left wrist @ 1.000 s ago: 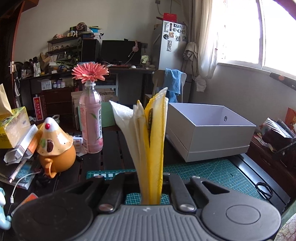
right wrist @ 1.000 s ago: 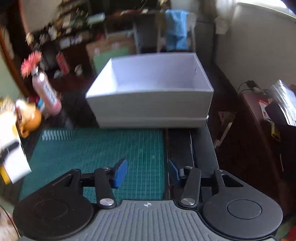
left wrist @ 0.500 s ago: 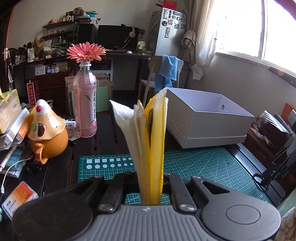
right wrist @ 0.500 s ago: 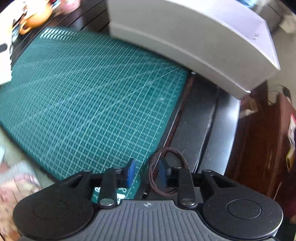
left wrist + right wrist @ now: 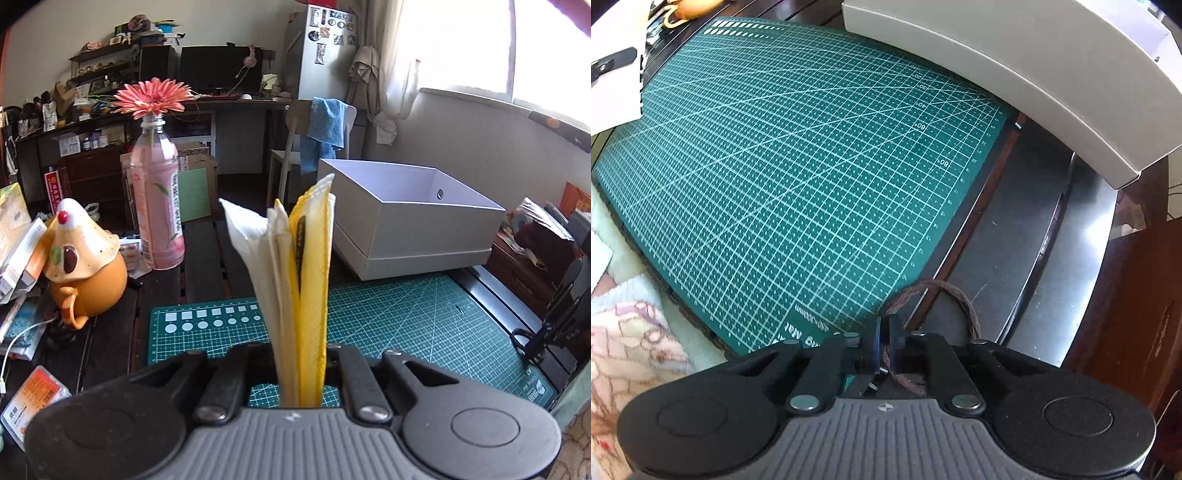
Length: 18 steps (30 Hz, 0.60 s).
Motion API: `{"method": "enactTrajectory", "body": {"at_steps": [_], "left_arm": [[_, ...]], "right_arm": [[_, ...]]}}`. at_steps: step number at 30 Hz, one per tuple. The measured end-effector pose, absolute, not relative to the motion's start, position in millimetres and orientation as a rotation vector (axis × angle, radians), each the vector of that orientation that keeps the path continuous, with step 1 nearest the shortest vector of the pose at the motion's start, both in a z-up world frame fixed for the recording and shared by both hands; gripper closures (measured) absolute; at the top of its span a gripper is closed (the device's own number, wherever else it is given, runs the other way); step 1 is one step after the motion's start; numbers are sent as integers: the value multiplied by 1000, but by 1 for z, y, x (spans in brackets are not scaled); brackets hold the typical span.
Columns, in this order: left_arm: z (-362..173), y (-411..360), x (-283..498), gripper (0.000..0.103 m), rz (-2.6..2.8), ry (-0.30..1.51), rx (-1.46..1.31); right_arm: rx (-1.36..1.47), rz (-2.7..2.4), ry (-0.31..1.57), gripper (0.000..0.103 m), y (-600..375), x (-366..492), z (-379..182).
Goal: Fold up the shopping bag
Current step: 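Grasp the brown elastic band with the right gripper and lift it, then loop the elastic band over the bag's tip with the right gripper while the left gripper holds the bag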
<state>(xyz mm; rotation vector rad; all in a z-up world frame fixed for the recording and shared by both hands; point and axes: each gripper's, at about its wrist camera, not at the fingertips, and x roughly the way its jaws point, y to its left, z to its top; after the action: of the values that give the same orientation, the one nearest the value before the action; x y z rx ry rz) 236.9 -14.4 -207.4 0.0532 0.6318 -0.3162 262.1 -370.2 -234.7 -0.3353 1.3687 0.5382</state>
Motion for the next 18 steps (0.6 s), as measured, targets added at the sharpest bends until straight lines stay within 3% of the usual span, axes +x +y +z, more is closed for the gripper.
{"method": "enactTrajectory", "body": {"at_steps": [5,13,18], "left_arm": [[-212,-23,234,94,-316,617,118],[-212,-36,221,94,-335,526,235],[-209,-44,204,94,-347,423,318]], "right_arm": [[-149,671,1214,99,-364,248,-191],[161,1149,874,99,-297,220,-66],[210,1272,879,99,-258,232,-37]]}}
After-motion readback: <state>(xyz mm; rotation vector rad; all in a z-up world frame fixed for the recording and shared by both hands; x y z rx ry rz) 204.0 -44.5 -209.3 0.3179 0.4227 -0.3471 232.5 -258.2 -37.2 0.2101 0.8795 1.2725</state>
